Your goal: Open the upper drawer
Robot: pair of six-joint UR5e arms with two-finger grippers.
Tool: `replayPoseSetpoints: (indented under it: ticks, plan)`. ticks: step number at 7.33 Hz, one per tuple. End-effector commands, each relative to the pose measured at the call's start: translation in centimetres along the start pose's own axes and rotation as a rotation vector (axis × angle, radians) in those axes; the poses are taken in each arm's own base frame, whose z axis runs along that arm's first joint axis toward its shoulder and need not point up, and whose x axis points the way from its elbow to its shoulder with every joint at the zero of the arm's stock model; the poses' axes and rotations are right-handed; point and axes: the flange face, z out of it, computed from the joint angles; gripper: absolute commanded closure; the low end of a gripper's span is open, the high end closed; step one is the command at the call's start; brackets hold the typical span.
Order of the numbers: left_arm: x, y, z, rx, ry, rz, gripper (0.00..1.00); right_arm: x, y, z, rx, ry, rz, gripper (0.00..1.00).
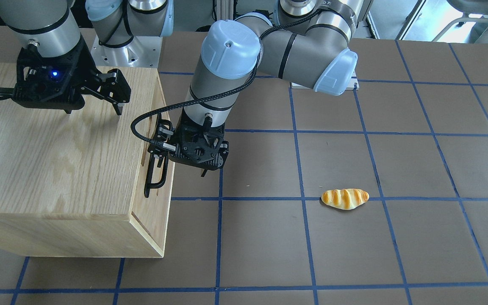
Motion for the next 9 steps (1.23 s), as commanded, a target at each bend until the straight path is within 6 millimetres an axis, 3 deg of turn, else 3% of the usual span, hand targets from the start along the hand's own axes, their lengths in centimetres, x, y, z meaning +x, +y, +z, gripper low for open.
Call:
replayPoseSetpoints:
  ticks: [1,9]
  plan:
    - [0.0,0.0,0.4,-0.005,-0.002,0.003,0.0,0.0,0.0,0.0,0.0,0.0,0.001,0.0]
    - [-1.1,-0.9,-0.5,0.044,-0.094,0.095,0.0,0.0,0.0,0.0,0.001,0.0,0.001,0.0]
